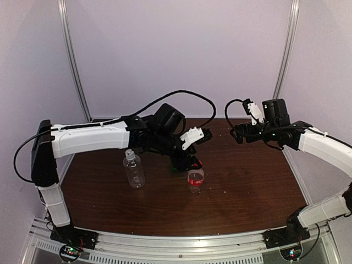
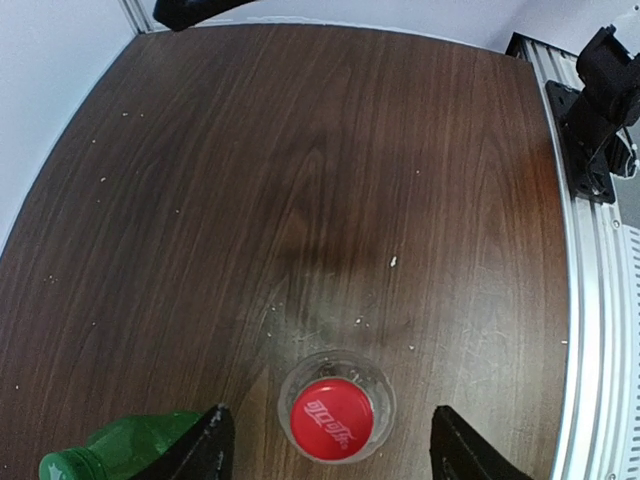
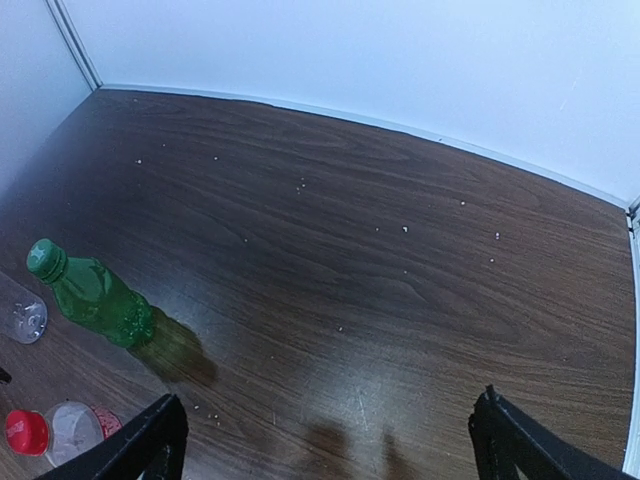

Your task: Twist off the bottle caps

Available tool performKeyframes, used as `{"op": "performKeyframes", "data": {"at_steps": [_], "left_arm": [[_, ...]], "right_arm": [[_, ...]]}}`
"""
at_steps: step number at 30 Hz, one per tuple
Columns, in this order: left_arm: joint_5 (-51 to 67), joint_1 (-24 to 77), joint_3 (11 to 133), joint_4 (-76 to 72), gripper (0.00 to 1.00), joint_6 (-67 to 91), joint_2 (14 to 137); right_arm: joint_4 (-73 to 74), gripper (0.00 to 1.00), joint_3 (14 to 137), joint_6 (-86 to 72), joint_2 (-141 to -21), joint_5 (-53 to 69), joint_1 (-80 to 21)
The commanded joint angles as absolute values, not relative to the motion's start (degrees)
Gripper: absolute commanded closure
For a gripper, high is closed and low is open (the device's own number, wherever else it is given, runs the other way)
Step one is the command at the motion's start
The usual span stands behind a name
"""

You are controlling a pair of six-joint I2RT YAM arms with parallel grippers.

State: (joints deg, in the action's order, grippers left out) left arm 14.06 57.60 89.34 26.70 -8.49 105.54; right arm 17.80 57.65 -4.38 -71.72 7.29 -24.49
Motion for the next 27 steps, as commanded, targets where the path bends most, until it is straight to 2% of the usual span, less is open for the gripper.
{"op": "performKeyframes", "data": {"at_steps": [1, 14, 27], "left_arm": [[16.7, 58.2, 92.2, 28.5, 0.34, -9.1, 108.1], [18.3, 58.2, 92.6, 26.7, 0.58, -8.7, 112.1], [19.4, 57.6, 92.6, 24.7, 0.82, -7.3, 110.5]], "right_arm": [[17.2, 0.0, 57.2, -5.0, -72.3, 7.8, -24.8], [16.4, 0.0, 55.7, -4.7, -73.2, 7.5, -24.8], [18.1, 0.0, 53.8, -3.0, -70.5, 10.8, -24.8]]}}
